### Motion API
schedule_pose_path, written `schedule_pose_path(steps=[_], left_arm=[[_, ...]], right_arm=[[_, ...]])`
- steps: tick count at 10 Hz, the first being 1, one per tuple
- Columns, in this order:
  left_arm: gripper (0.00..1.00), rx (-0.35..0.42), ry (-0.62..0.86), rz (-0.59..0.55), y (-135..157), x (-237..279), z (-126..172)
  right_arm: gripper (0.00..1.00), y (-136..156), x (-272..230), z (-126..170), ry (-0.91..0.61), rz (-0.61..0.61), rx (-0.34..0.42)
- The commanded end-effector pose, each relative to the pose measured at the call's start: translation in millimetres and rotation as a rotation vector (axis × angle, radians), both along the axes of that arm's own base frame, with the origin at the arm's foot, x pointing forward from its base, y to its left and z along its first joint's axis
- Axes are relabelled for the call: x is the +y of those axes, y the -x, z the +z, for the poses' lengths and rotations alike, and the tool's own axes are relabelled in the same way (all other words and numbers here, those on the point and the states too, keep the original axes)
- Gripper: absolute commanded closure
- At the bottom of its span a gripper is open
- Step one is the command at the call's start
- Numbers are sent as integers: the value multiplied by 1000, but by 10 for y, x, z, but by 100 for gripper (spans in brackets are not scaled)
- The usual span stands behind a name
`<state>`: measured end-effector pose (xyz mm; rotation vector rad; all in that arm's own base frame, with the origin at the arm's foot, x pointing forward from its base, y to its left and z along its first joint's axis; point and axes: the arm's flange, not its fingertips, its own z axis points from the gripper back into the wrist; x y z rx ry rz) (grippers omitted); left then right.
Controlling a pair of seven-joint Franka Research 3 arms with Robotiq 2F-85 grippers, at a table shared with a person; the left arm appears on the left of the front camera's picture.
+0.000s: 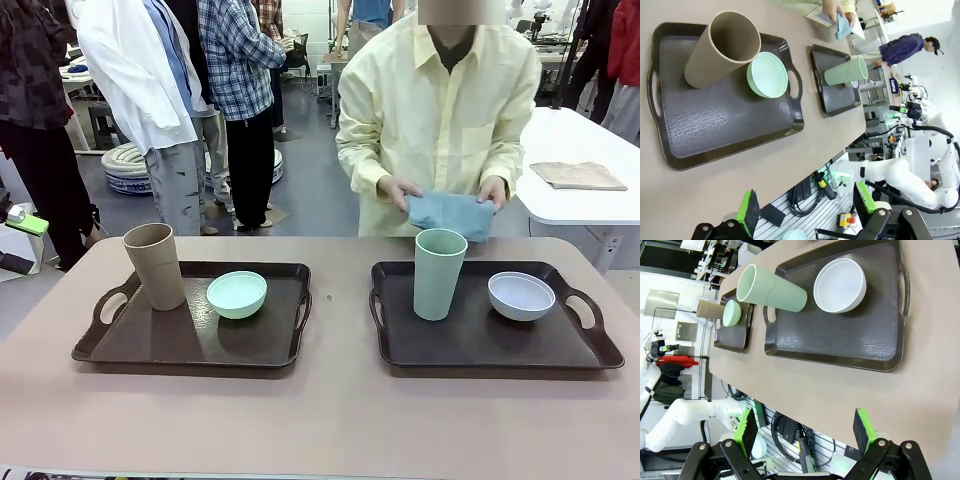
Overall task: Set up a tray with a mat and arrange the tableware.
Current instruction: Pick up the Picnic Bowl and Reusable plastic cup from the Handle tray in front of the human's position and hold them in the air.
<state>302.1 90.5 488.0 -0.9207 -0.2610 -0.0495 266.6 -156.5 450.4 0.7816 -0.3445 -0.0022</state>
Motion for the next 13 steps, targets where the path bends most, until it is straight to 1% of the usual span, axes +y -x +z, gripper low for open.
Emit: schedule_pose_path(steps=[1,13], left_arm=[[0,-24,19,-9,3,6,2],[0,-24,19,-9,3,6,2]], right_arm=[[0,-15,-21,-4,-21,10,-20],[0,-15,-21,-4,-21,10,-20]])
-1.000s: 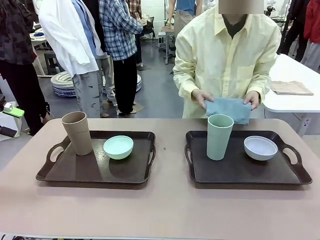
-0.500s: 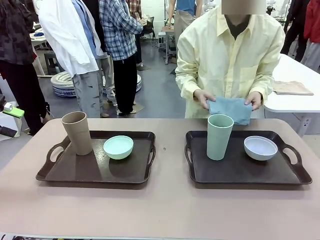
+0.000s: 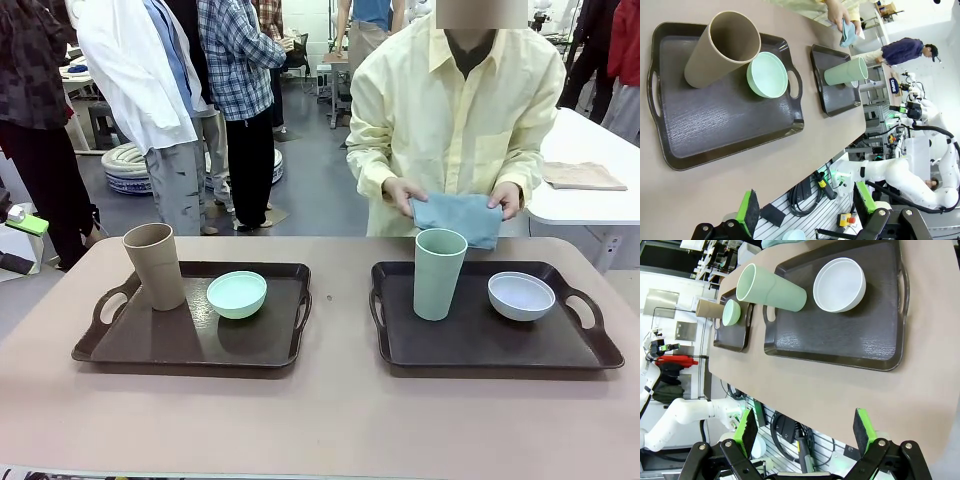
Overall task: Set up a tray with a mat and arrange the tableware.
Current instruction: Pick up the Picnic Bowl and Reusable plastic cup from the Handle tray in front of the human's position and hold them in the air.
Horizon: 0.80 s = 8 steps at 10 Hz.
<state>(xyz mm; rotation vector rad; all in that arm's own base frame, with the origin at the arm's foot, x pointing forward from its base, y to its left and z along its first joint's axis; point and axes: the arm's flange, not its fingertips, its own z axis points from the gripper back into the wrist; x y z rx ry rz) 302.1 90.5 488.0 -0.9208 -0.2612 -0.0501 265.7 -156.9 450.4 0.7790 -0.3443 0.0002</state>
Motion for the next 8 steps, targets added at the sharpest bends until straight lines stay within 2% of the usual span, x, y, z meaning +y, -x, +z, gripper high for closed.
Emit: schedule_pose_path(steps=[1,3,4,6,8], left_arm=[[0,-23,19,-8,3,7,2],[0,0,0,0,0,0,0],[0,-84,-99,-25,16,-236,146],[0,-207,-239,-81,-2,-688,556],[0,-290,-368,-180,-44,-1150,880]], right_arm=[[0,-23,-16,-4,-24,8,-20],[0,0,0,0,0,0,0],[0,-40,76,110,54,-7,-33],[0,-66,324,389,231,32,-2],[0,-60,536,776,279,-14,-18]])
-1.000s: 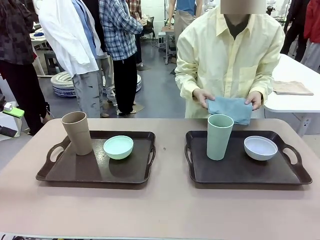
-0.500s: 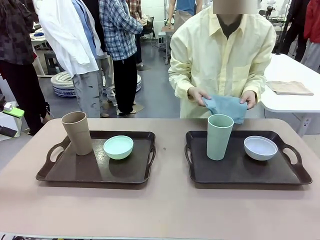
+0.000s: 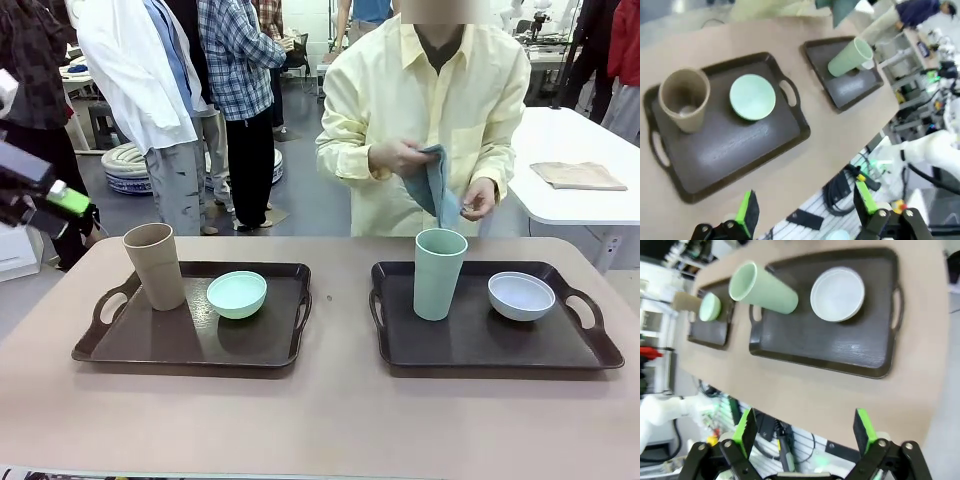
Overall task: Set up a tray with a mat and arrange the tableware.
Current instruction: Pick up the Picnic Bowl and Reusable plastic cup from the Handle tray in front of the human's position and hold them in the air.
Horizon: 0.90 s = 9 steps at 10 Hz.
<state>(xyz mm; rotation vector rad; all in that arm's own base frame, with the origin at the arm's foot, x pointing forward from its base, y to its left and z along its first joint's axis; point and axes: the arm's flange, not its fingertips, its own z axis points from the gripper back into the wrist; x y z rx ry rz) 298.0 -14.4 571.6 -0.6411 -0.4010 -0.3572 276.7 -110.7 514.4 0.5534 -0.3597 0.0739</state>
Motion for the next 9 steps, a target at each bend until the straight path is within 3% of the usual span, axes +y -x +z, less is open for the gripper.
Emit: schedule_pose_path(steps=[1,3,4,7,9], left_arm=[[0,-78,-146,-93,-99,-371,167],[0,-185,-300,-357,-125,-985,288],[0,-243,-359,-434,-152,-1264,261],[0,-461,-432,-457,-276,-2049,11],[0,-494,-385,-545,-351,-2414,-248]], right_arm=[[0,31,193,300,106,-56,19],[0,-70,493,533,255,-101,70],[0,-154,639,597,315,-135,83],[0,-432,1055,434,422,-195,141],[0,-611,1158,213,411,-212,189]])
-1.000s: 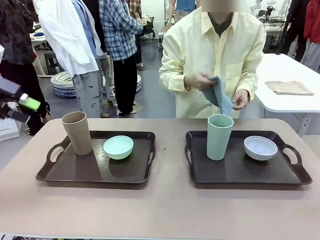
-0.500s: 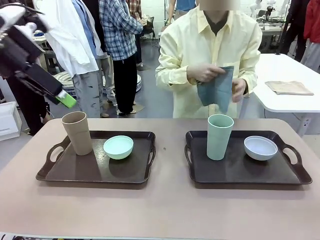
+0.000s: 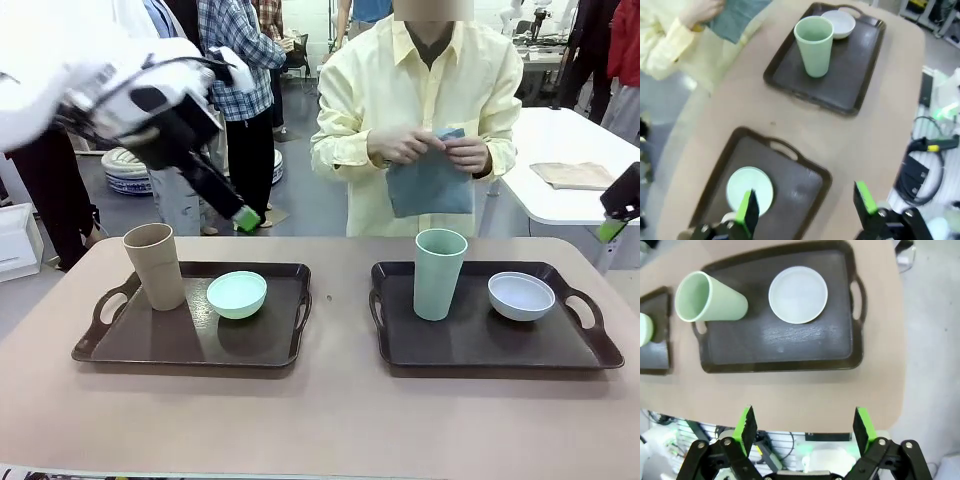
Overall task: Set up a tray with a mat and arrange the tableware.
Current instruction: Pick up the Picnic Bowl and Reusable plastic cup from the Handle tray in front of the human's position and hold them in the air.
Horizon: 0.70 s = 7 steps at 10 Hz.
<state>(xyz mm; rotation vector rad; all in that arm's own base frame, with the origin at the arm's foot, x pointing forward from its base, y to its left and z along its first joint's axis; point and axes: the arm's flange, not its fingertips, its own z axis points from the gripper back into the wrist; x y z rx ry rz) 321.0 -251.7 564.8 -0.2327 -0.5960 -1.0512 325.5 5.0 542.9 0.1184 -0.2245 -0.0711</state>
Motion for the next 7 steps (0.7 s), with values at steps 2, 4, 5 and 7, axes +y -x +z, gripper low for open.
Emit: schedule_pose_path(steps=[2,4,5,7], left_arm=[[0,0,0,0,0,0,0],[0,0,0,0,0,0,0],[0,0,0,0,0,0,0],[0,-11,13,-8,-51,10,-32]], right_arm=[[0,0,0,0,0,0,0],[0,0,0,0,0,0,0],[0,0,0,0,0,0,0],[0,0,0,0,0,0,0]])
